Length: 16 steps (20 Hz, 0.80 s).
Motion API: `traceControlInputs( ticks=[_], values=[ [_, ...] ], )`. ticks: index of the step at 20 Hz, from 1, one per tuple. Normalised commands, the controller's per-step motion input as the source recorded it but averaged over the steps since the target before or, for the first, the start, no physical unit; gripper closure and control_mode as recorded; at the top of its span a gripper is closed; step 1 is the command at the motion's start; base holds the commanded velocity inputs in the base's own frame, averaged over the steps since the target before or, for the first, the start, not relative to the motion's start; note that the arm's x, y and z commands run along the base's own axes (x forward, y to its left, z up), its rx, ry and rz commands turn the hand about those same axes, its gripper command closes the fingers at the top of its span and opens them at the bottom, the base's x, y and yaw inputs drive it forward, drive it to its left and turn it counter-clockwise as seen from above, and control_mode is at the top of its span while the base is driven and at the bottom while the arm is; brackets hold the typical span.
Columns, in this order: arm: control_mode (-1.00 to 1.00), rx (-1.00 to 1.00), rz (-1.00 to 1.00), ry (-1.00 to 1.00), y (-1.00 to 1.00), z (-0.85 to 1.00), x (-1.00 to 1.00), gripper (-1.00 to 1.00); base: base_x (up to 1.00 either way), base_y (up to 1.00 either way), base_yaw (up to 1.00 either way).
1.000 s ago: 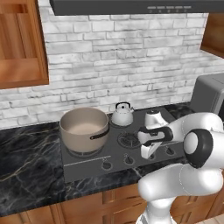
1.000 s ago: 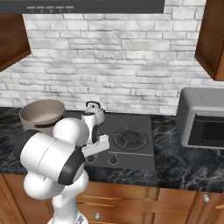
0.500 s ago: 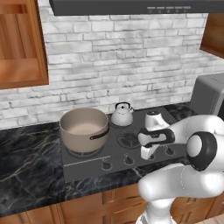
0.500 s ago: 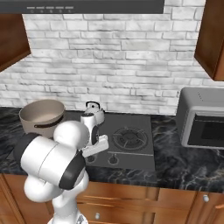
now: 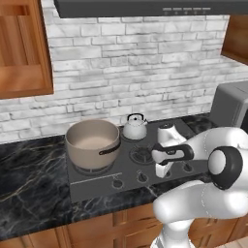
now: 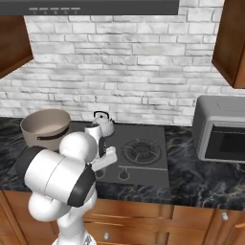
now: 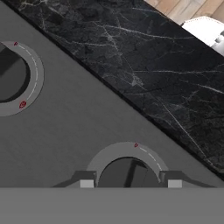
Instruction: Pick the kettle from the cabinet and place it on a stove burner. Then pick the pot from the counter and place it on another stove burner. Finally, turn both burners on.
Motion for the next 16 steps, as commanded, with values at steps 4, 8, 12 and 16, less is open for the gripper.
traceControlInputs(
  ticks=[4, 8, 12, 16],
  values=[
    [-1.0, 0.0, 0.21, 0.0, 0.04, -0.02, 0.0, 1.0, 0.0, 0.0, 0.0],
    [-1.0, 0.0, 0.2, 0.0, 0.0, -0.01, -0.01, 1.0, 0.0, 0.0, 0.0],
    [-1.0, 0.0, 0.15, 0.0, 0.0, -0.01, 0.0, 1.0, 0.0, 0.0, 0.0],
    [-1.0, 0.0, 0.16, -0.04, 0.0, -0.02, 0.0, 1.0, 0.0, 0.0, 0.0]
  ],
)
